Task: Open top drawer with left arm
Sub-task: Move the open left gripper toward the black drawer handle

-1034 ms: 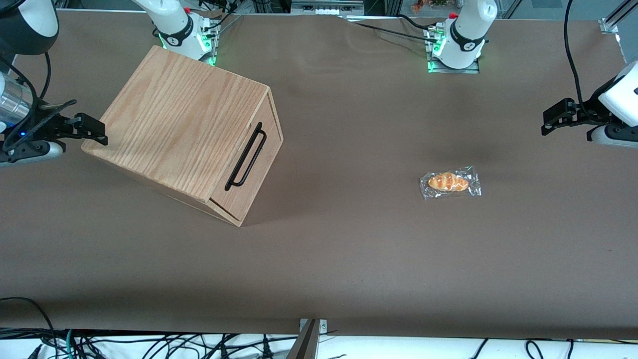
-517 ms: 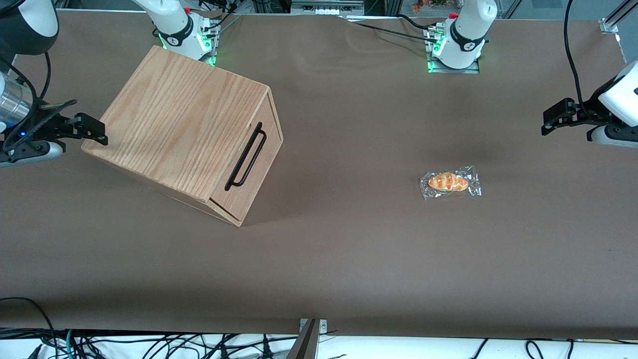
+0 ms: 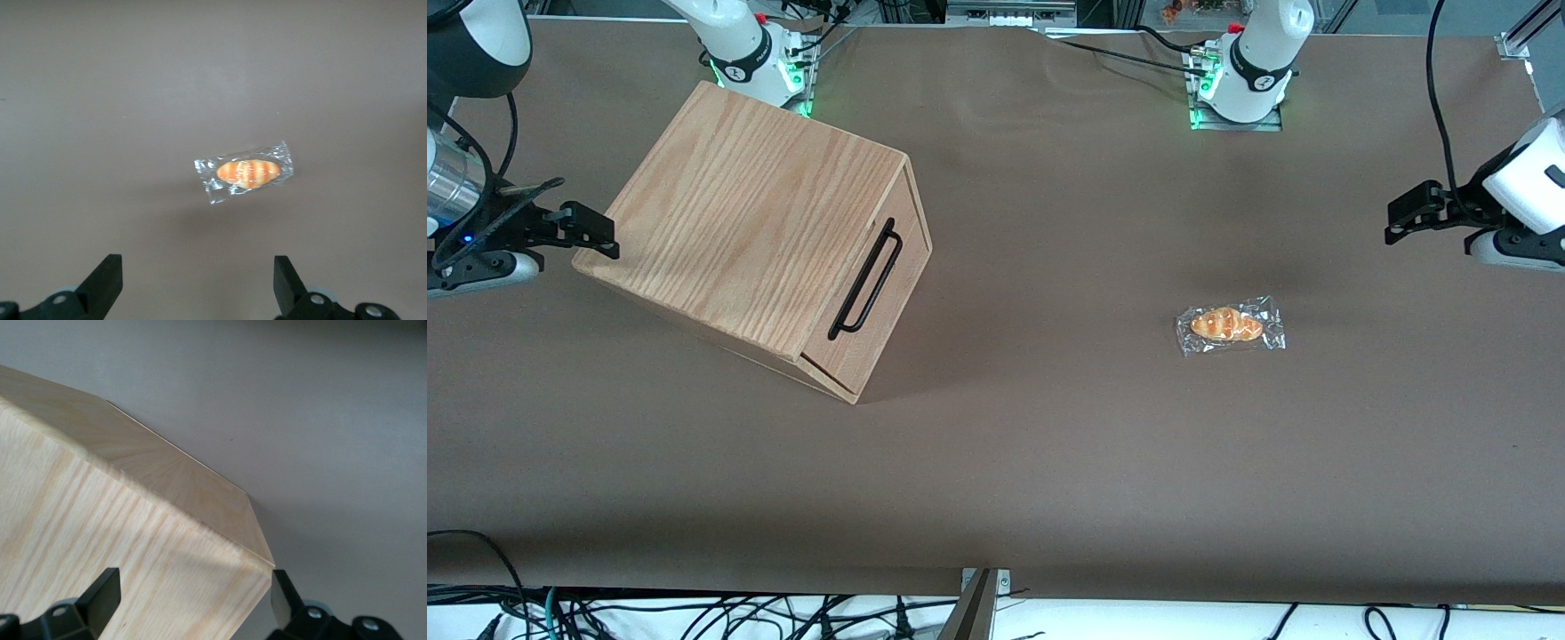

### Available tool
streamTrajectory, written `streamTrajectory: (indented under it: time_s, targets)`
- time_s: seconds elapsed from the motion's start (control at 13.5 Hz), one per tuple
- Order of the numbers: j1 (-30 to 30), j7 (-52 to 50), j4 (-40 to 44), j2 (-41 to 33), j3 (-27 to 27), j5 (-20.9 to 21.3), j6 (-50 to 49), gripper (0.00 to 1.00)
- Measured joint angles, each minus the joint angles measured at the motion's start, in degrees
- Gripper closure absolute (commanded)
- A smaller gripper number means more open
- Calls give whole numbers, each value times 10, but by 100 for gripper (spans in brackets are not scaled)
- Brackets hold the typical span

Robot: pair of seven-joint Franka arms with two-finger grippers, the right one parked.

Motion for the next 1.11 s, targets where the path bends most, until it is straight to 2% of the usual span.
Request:
streamTrajectory:
  time_s: [0.22,0.52,0.89,1.11]
  targets:
    - [-7,-2,-1,22,-16,-27,0,0]
    - [-44,-64,-2,68,-80,-43,3,0]
    - [-127,-139,25,118,-96,-168,31,0]
    - [-201,-210,44,164,-97,-199,133,0]
